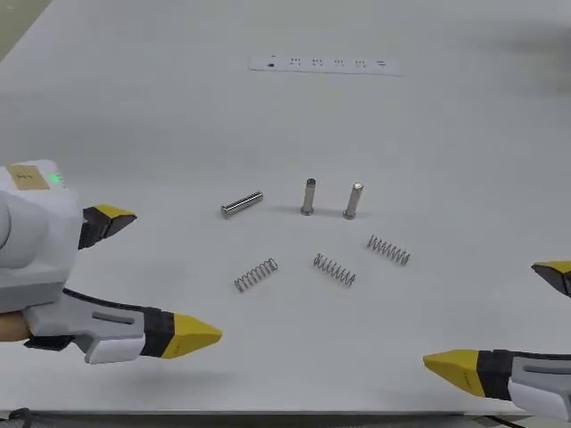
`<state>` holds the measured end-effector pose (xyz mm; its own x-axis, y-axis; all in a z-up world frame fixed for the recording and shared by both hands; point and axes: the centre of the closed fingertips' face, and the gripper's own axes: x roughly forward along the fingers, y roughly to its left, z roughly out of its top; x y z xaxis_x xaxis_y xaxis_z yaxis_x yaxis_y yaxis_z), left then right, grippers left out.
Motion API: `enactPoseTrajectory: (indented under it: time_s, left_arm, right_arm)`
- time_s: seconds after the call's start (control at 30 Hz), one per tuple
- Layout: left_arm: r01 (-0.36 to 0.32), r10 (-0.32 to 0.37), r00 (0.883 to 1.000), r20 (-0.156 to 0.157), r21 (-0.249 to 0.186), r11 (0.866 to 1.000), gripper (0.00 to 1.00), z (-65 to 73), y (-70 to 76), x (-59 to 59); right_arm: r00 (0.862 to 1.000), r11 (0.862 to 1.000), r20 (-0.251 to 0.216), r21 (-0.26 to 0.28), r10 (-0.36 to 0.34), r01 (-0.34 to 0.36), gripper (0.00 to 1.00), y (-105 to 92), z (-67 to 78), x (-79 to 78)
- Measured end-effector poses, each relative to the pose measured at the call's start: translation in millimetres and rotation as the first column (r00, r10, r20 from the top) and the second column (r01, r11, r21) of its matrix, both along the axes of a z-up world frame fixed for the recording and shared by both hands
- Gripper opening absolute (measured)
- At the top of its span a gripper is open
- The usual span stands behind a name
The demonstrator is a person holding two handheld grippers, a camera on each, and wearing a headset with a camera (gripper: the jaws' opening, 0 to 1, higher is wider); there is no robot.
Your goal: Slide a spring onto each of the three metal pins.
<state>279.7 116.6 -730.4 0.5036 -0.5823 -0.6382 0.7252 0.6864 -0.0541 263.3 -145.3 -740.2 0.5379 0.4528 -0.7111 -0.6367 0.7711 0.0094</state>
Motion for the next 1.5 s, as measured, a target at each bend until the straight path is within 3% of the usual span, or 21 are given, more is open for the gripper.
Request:
enactPoseTrajectory:
  time_s: [0.6, 0.87, 1.3, 1.5]
  left_arm:
    - [0.02, -0.02, 1.0, 0.016, -0.015, 1.0, 0.95, 1.9, -10.9, 27.6]
    - [0.036, -0.036, 0.999, 0.002, -0.023, 0.999, 0.97, 0.0, -13.3, 32.0]
    - [0.064, -0.064, 0.998, -0.008, -0.02, 0.998, 0.95, -4.5, -16.3, 49.2]
    - [0.093, -0.092, 0.996, -0.014, 0.008, 0.996, 0.94, -8.4, -14.6, 54.7]
  right_arm:
    - [1.0, 1.0, -0.009, -0.01, -0.007, 0.007, 0.99, -2.6, -1.3, 1.5]
    - [0.999, 0.999, -0.015, -0.017, -0.037, 0.037, 0.99, -8.1, -3.4, 4.2]
    - [0.999, 0.999, -0.021, -0.012, -0.041, 0.041, 0.98, -10.6, -4.2, 2.1]
    - [0.998, 0.999, -0.026, 0.007, -0.051, 0.051, 0.99, -6.9, -3.5, 0.9]
